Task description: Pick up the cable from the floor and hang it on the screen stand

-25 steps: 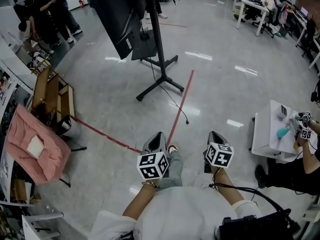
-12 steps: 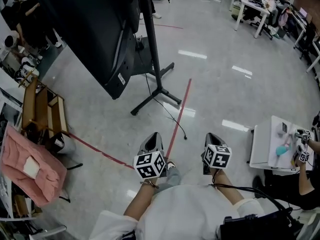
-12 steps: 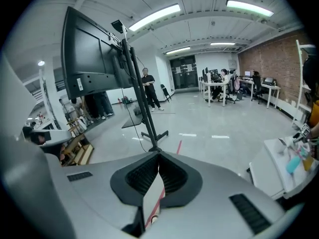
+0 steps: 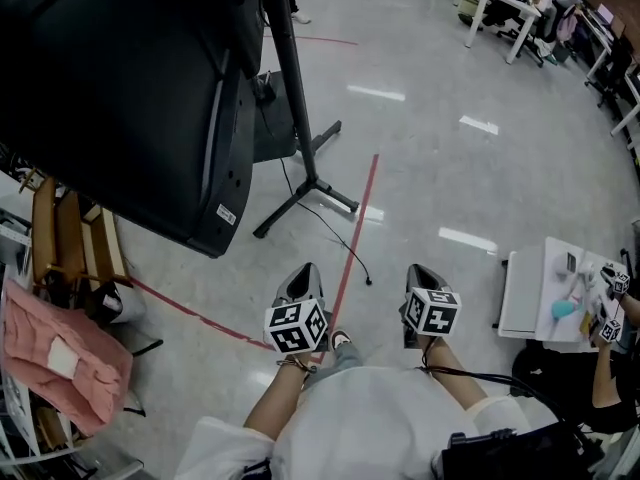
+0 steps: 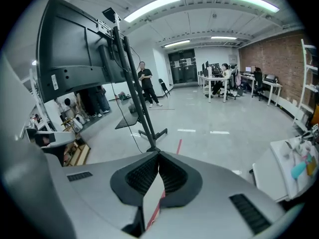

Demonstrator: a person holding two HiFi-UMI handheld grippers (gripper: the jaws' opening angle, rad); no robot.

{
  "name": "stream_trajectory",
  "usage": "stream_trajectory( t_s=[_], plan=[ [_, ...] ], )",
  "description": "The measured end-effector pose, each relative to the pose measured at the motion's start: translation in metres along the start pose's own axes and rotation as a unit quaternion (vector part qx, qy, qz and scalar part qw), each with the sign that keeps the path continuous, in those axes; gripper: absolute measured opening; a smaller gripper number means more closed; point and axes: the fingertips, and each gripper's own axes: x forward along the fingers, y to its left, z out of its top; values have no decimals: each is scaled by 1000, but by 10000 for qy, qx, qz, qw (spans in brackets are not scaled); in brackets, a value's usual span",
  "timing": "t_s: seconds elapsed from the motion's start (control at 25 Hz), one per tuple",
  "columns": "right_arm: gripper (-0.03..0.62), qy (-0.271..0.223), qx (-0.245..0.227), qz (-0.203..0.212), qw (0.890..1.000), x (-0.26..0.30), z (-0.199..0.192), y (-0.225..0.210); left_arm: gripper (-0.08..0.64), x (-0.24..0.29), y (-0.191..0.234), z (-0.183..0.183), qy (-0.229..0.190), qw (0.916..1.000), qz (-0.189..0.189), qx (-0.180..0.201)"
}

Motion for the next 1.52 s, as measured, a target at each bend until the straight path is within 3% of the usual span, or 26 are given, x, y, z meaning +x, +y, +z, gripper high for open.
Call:
stream_trajectory(
  t_s=[0.32,0.64,0.76,0.96,1.24,1.52],
  plan=[
    [18,328,-164,11,9993,45,-4,-21,3,46,5,-15,454,9988,122,164],
    [18,647,-335,396,9966,161,-39,-45,3,117,15,-66,753,9964,315,208],
    [20,660,-473,754,9938,208,-72,-42,3,153,34,-103,956,9938,367,437],
    [21,871,-592,1054,9888,279,-144,-50,3,213,57,-176,1222,9889,118,834],
    [28,1199,-539,1189,9842,365,-244,-78,3,279,100,-295,1513,9862,94,671],
    [96,1501,-714,1222,9785,436,-343,-112,3,317,156,-392,1609,9841,125,736]
  ],
)
